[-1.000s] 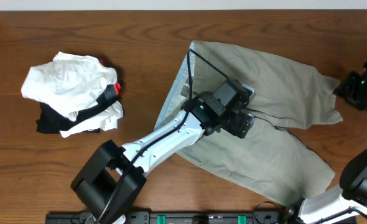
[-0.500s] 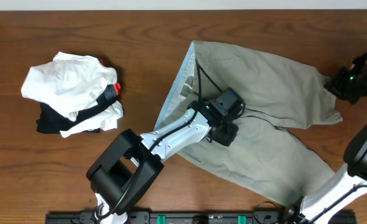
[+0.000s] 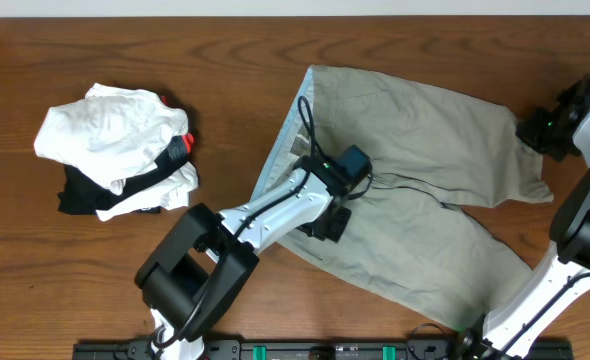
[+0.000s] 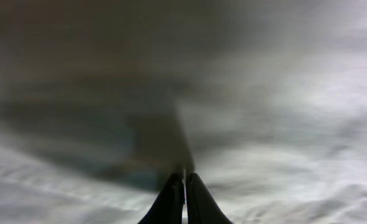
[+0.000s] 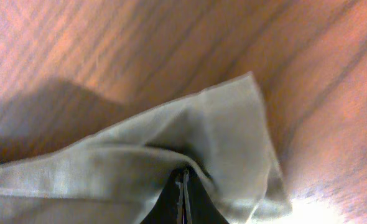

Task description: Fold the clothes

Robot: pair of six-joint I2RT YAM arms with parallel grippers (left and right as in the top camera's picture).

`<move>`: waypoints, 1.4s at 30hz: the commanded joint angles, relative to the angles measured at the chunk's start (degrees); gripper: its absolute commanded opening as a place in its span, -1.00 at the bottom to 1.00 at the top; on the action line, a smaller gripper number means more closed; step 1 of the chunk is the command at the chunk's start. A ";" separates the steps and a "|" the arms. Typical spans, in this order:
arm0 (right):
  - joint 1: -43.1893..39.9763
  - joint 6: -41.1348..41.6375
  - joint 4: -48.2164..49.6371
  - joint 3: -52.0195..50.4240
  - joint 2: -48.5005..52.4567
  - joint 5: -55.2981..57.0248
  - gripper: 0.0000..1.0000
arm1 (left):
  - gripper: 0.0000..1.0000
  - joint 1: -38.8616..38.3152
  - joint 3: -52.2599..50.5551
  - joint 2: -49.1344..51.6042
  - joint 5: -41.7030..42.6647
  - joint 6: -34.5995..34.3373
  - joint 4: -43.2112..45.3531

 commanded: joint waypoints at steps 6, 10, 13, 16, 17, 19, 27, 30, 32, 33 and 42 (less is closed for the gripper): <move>-4.17 0.17 -1.14 5.84 2.51 6.34 -0.97 | -0.87 3.08 0.44 0.52 -3.80 -0.26 -2.51; -6.64 0.02 -8.17 11.74 2.51 -2.36 -0.93 | -0.87 3.91 0.46 0.52 -3.80 0.17 -2.51; -8.11 -3.65 -16.87 15.02 2.51 -13.60 -0.61 | -0.85 4.17 0.44 0.52 -3.80 0.17 -2.29; -8.41 -3.58 -23.02 15.37 2.54 -12.11 -0.46 | -0.85 4.17 0.44 0.52 -3.80 0.17 -2.01; -8.41 -3.41 -23.54 15.28 2.54 -10.80 -0.45 | -0.84 4.17 0.46 0.52 -3.80 0.17 -1.95; -8.39 -3.37 -24.15 15.26 2.54 -7.93 -0.43 | -0.85 4.17 0.44 0.52 -3.80 0.17 -1.97; -8.68 -2.49 -27.58 15.26 2.54 1.84 -0.24 | -0.84 4.17 0.44 0.52 -3.80 0.17 -1.27; -8.72 -2.47 -30.10 15.26 2.54 2.16 -0.22 | -0.83 4.17 0.44 0.52 -3.80 0.20 -0.79; -8.50 -2.25 -30.45 15.26 2.54 0.92 -0.19 | -0.83 4.17 0.44 0.52 -3.80 0.20 -0.55; -8.41 -2.25 -30.45 15.26 2.54 0.35 -0.18 | -0.83 4.17 0.44 0.52 -3.80 0.20 -0.46; -8.39 -0.24 -30.58 15.04 2.97 -0.07 -0.05 | -0.82 4.17 0.46 0.52 -3.80 0.39 -0.33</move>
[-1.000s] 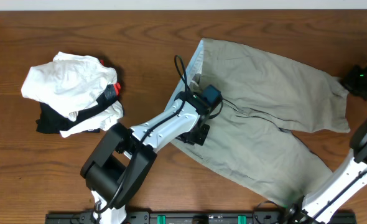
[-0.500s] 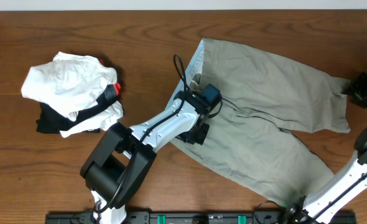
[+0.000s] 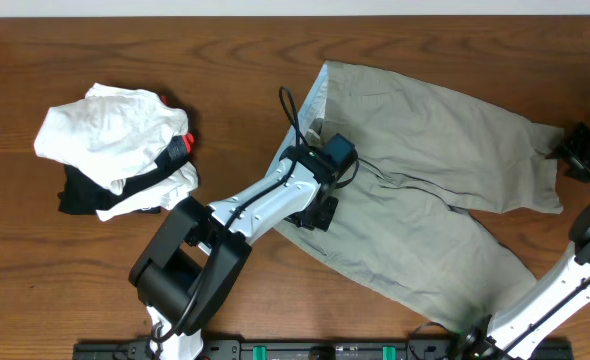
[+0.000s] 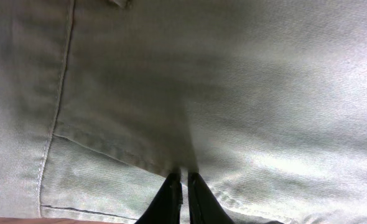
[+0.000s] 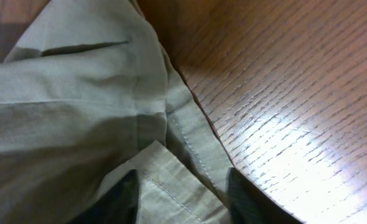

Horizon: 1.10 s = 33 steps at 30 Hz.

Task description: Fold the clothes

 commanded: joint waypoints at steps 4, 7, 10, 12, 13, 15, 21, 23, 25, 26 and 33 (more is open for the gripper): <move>0.24 3.06 2.29 -0.59 1.73 -1.33 -0.12 | -0.82 0.24 0.44 0.52 -0.90 0.33 -0.17; 0.37 3.93 2.71 -0.72 3.39 -4.44 -0.21 | -0.82 0.24 0.46 0.52 -0.90 0.33 -0.20; 0.44 3.93 3.15 -0.74 4.81 -6.64 -0.43 | -0.81 0.24 0.44 0.52 -0.90 0.33 -0.20; 0.44 3.93 3.50 -0.74 5.09 -6.69 -0.47 | -0.82 0.24 0.46 0.52 -0.90 0.33 -0.22; 0.44 3.93 3.74 -0.74 5.11 -6.67 -0.48 | -0.82 0.24 0.46 0.52 -0.90 0.31 -0.31; 0.44 3.93 4.74 -0.74 5.11 -6.71 -0.51 | -0.82 0.24 0.46 0.52 -0.90 0.33 -0.39; 0.42 4.79 8.31 -0.74 5.11 -7.30 -0.39 | -0.81 0.24 0.44 0.52 -0.87 0.31 -0.39; 0.42 5.29 9.57 -0.74 5.11 -7.30 -0.43 | -0.81 0.24 0.46 0.52 -0.87 0.31 -0.39; 0.42 5.51 10.21 -0.74 5.11 -7.32 -0.47 | -0.81 0.24 0.46 0.52 -0.87 0.31 -0.39; 0.42 6.03 10.27 -0.74 5.11 -7.34 -0.49 | -0.81 0.24 0.46 0.52 -0.87 0.31 -0.39; 0.44 6.29 10.25 -0.74 5.11 -9.88 -0.72 | -0.80 0.24 0.46 0.52 -0.90 0.33 -0.37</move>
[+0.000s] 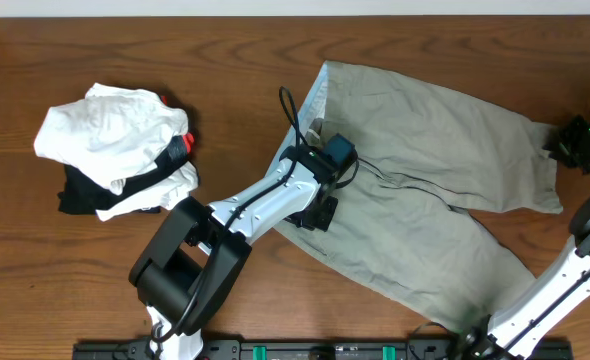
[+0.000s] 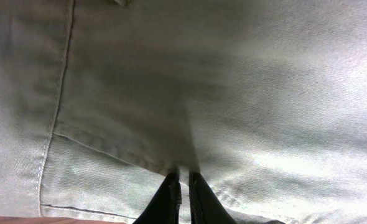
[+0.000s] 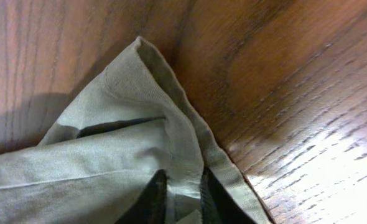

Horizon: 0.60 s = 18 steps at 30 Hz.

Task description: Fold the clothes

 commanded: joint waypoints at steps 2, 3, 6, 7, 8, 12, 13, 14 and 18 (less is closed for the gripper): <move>0.44 0.66 -0.07 -0.48 0.96 -2.01 -0.85 | -0.80 0.24 0.46 0.52 -0.90 0.31 -0.26; 0.44 0.68 -0.07 -0.48 0.96 -2.01 -0.93 | -0.81 0.24 0.46 0.52 -0.90 0.31 -0.26; 0.39 0.66 1.20 -0.46 0.96 -3.91 -0.97 | -0.80 0.24 0.46 0.52 -0.90 0.31 -0.26; 0.28 0.63 1.99 -0.46 0.92 -5.68 -0.97 | -0.80 0.24 0.44 0.52 -0.90 0.31 -0.26; 0.11 0.66 2.62 -0.44 0.85 -7.17 -0.97 | -0.80 0.24 0.46 0.52 -0.90 0.31 -0.26; -1.38 1.20 5.97 -0.37 0.52 -15.91 -0.97 | -0.80 0.24 0.44 0.52 -0.87 0.31 -0.26; -1.90 1.95 6.86 -0.37 0.52 -17.84 -0.98 | -0.80 0.24 0.46 0.52 -0.90 0.31 -0.26; -2.36 2.60 7.61 -0.37 0.52 -19.41 -0.98 | -0.80 0.24 0.44 0.52 -0.87 0.33 -0.26; -4.26 4.63 10.19 -0.37 0.52 -21.97 -0.98 | -0.79 0.24 0.46 0.52 -0.90 0.31 -0.26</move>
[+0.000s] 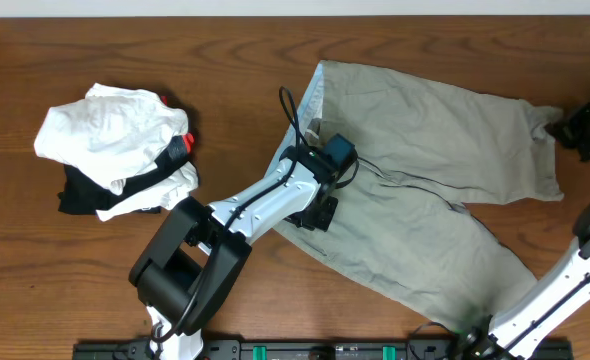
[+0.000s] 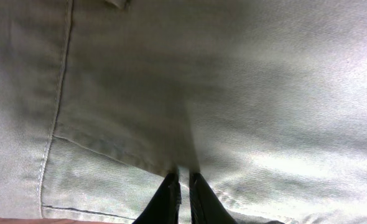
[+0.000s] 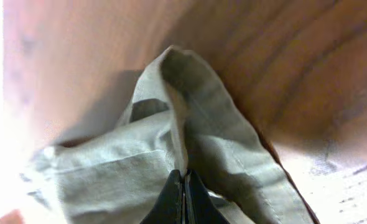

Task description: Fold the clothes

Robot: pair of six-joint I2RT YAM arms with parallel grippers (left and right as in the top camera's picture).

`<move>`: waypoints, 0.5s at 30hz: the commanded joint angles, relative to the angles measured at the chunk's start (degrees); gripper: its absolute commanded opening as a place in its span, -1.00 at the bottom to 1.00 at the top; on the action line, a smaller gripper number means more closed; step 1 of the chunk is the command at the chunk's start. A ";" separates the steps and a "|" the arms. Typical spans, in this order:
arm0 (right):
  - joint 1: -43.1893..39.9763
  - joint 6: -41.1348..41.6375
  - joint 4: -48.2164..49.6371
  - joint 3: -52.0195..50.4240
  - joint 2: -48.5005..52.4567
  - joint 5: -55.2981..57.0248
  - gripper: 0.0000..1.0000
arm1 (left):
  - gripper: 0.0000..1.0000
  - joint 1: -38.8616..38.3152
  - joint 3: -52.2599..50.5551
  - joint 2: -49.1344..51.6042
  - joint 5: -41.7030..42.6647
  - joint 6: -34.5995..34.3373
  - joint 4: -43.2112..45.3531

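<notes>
Khaki trousers [image 1: 425,150] lie spread over the middle and right of the wooden table, waist to the left. My left gripper [image 1: 320,212] presses down at the waist end; in the left wrist view its fingers [image 2: 184,178] are shut on a ridge of the cloth [image 2: 233,93]. At the far right my right gripper [image 1: 567,127] is shut on the upper leg's cuff corner [image 1: 547,113]. The right wrist view shows the fingers [image 3: 183,177] pinching a fold of the cuff [image 3: 196,106].
A heap of white and black garments [image 1: 115,140] with a red spot lies at the left. The trousers' second leg [image 1: 445,270] runs toward the front right. Bare wood [image 1: 225,70] surrounds the cloth, and the right arm's base stands at the front right.
My right gripper, whose fingers straddled the cuff corner with a small gap, is now shut on it. The leg end has shifted a little toward the far edge. The left gripper has not moved.
At first my right gripper was shut on the leg end and the left one on the cloth near the seat. Then the trousers lay drawn out to the right, with the right jaws open at the hem and the left gripper at the waist. Now the right gripper pinches the cuff corner.
</notes>
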 commanded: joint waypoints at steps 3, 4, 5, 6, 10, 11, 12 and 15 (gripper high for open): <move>-3.04 3.89 3.54 -0.20 0.52 -5.38 -0.97 | -0.79 0.24 0.46 0.52 -0.90 0.35 -0.24; -3.41 4.79 4.79 -0.20 0.52 -5.40 -0.97 | -0.78 0.24 0.46 0.52 -0.90 0.35 -0.24; -3.67 5.68 5.92 -0.20 0.52 -5.42 -0.97 | -0.79 0.24 0.44 0.52 -0.90 0.35 -0.24; -3.96 6.58 7.28 -0.20 0.52 -5.77 -0.98 | -0.79 0.24 0.46 0.52 -0.90 0.35 -0.22; -4.26 8.52 13.55 -0.20 0.52 -8.96 -0.98 | -0.78 0.24 0.44 0.52 -0.90 0.35 -0.22; -4.24 8.96 15.10 -0.20 0.52 -9.68 -0.98 | -0.78 0.24 0.46 0.52 -0.90 0.33 -0.22; -4.15 9.16 16.33 -0.20 0.52 -9.86 -0.98 | -0.78 0.24 0.46 0.52 -0.90 0.33 -0.22; -3.72 9.53 19.26 -0.20 0.55 -9.79 -0.97 | -0.77 0.24 0.44 0.52 -0.90 0.33 -0.24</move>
